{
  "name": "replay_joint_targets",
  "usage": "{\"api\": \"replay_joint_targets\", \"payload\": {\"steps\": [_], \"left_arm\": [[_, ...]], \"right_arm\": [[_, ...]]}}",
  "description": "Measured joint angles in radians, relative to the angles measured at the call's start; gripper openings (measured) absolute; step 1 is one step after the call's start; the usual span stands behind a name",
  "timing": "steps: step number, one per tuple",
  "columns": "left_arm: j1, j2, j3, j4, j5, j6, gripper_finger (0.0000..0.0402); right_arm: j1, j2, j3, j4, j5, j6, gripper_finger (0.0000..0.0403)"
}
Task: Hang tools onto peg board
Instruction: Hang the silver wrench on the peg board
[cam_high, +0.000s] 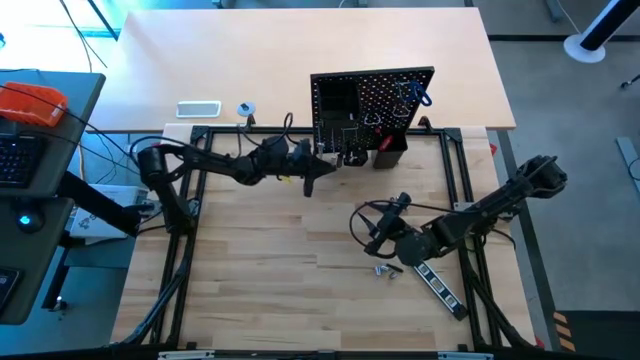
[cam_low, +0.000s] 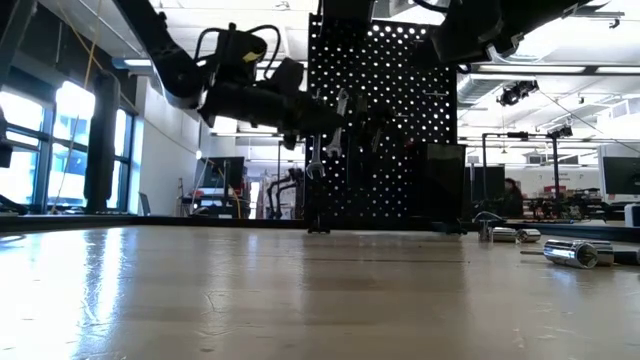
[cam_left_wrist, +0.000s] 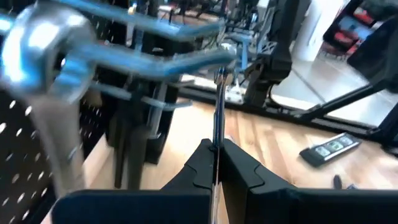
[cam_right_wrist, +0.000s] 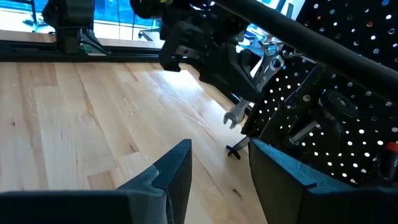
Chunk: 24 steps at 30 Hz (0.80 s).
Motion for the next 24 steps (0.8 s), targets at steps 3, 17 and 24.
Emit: {"api": "replay_joint_targets", "payload": {"steps": [3, 17, 24], "left_arm": [[-0.008, 0.006, 0.0, 0.041, -0.001, 0.003, 0.0001], [-0.002, 0.002, 0.0, 0.067, -0.004, 0.03, 0.0001], [0.015, 0.001, 0.0, 0.067, -0.001, 0.012, 0.0001]], "right_arm": [[0.0, 0.0, 0.0, -0.02, -0.002, 0.015, 0.0154], [-0.009, 0.0, 0.0, -0.082, -0.002, 0.048, 0.0154], [-0.009, 0.0, 0.0, -0.082, -0.002, 0.05, 0.0154]]}}
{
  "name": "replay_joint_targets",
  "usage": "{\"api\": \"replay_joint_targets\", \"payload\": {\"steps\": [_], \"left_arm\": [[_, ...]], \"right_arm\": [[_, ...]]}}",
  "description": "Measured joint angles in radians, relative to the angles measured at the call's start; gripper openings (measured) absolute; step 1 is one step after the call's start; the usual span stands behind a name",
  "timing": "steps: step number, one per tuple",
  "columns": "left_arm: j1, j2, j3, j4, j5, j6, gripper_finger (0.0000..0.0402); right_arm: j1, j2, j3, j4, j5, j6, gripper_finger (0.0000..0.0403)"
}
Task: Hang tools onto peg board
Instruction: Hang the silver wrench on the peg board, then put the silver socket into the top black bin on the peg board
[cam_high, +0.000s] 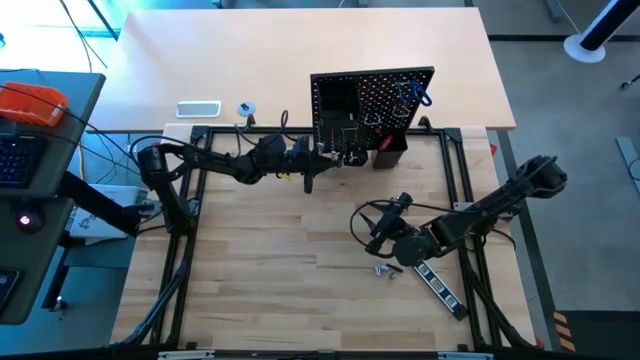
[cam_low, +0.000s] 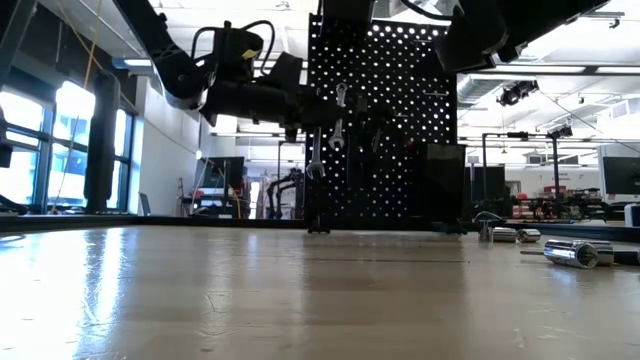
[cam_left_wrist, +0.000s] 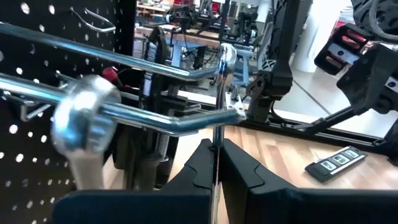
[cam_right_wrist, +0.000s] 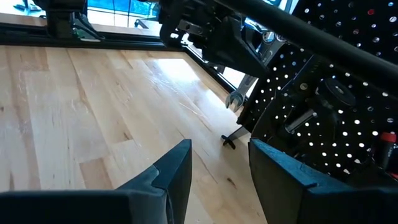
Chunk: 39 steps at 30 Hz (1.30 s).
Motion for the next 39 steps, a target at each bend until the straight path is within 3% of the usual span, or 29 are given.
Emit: {"api": "replay_joint_targets", "payload": {"steps": [21, 39], "left_arm": [[0.019, 0.0, 0.0, 0.001, -0.067, -0.015, 0.0005], [0.011, 0.0, 0.0, -0.049, -0.106, -0.076, 0.0083]], "right_arm": [[-0.002, 0.0, 0.0, 0.0, -0.001, 0.009, 0.0154], [-0.002, 0.0, 0.0, 0.0, -0.005, 0.009, 0.0154]]}}
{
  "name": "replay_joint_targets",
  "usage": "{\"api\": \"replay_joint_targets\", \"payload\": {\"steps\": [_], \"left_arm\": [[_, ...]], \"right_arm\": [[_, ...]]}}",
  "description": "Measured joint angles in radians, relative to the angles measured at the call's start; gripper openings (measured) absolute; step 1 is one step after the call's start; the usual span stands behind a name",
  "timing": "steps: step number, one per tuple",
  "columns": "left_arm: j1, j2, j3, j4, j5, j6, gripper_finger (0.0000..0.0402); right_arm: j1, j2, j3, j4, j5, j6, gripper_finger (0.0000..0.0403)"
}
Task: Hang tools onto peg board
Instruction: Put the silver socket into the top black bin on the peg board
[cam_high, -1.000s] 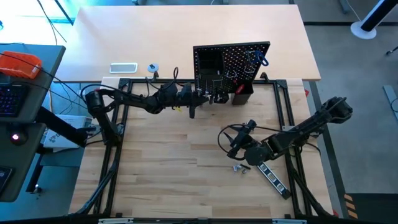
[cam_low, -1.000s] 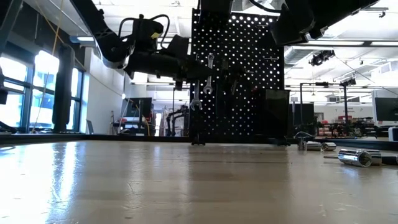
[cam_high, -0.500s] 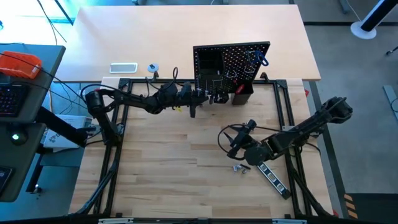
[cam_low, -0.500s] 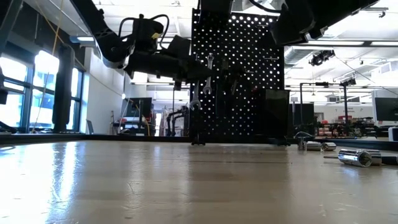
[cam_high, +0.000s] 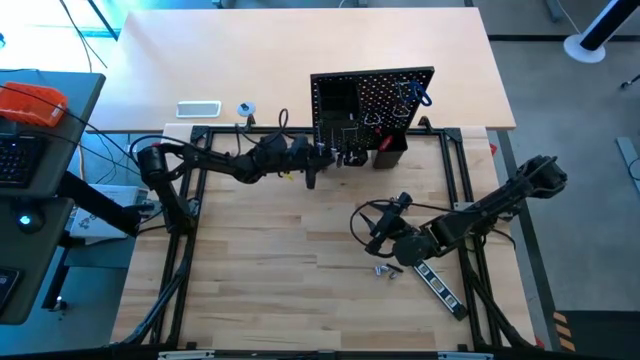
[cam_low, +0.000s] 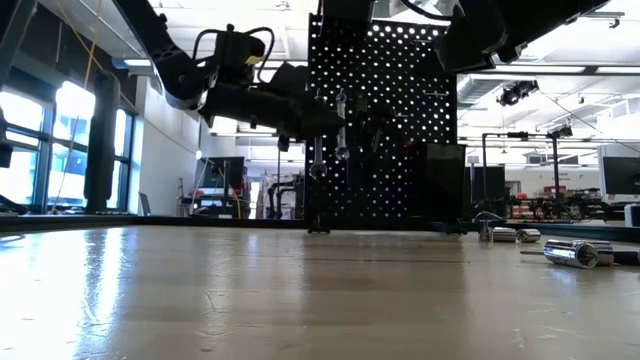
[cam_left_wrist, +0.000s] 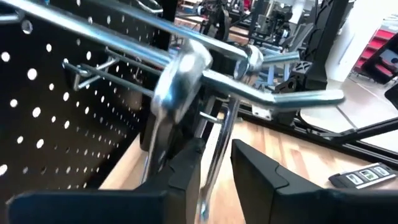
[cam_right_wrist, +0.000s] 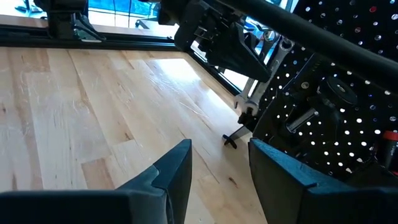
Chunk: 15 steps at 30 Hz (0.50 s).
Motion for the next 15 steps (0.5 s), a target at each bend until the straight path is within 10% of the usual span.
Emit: {"api": "replay_joint_targets", "payload": {"steps": [15], "left_arm": [[-0.047, 0.0, 0.0, -0.098, -0.003, -0.01, 0.0101]], "right_arm": [[0.044, 0.0, 0.0, -0.029, -0.054, 0.011, 0.0154]]}}
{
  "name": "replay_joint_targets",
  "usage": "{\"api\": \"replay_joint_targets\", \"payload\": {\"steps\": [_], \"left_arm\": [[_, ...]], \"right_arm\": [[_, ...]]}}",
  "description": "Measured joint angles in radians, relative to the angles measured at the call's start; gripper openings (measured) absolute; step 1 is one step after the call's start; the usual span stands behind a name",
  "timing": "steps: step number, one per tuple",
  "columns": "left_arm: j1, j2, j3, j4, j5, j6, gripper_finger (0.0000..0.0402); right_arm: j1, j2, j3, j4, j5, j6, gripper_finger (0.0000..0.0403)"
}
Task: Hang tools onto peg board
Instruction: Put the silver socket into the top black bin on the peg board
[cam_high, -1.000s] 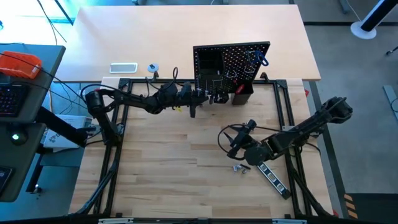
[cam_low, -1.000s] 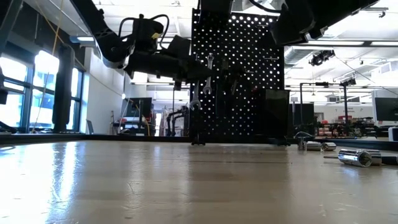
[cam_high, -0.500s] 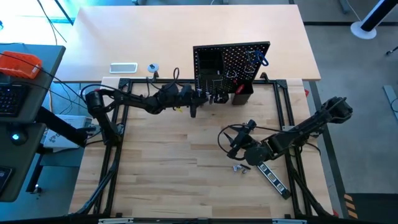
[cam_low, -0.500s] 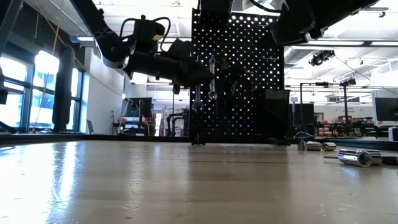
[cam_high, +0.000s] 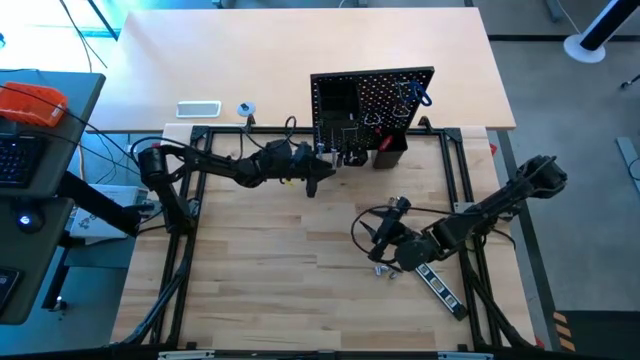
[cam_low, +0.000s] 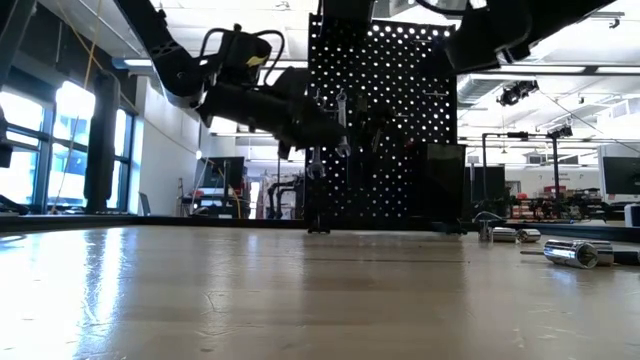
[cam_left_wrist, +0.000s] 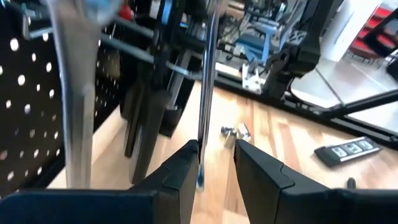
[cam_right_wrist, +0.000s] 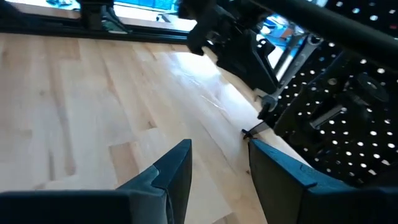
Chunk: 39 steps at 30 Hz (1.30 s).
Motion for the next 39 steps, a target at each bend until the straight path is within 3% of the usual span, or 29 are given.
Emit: {"api": "replay_joint_targets", "payload": {"steps": [6, 16, 27, 39], "left_arm": [[-0.005, 0.0, 0.0, -0.069, -0.008, -0.007, 0.0101], [-0.019, 0.0, 0.0, -0.128, -0.029, -0.006, 0.0101], [-0.058, -0.014, -0.004, -0.246, -0.076, 0.036, 0.0101], [-0.114, -0.203, -0.197, -0.191, -0.118, 0.038, 0.0101]], "right_arm": [[0.04, 0.0, 0.0, -0.059, -0.055, 0.044, 0.0154], [0.098, 0.0, 0.0, -0.213, -0.301, 0.203, 0.0154], [0.191, 0.001, 0.0, -0.282, -0.349, 0.287, 0.0154], [0.24, 0.136, 0.0, -0.258, -0.451, 0.337, 0.0154]]}}
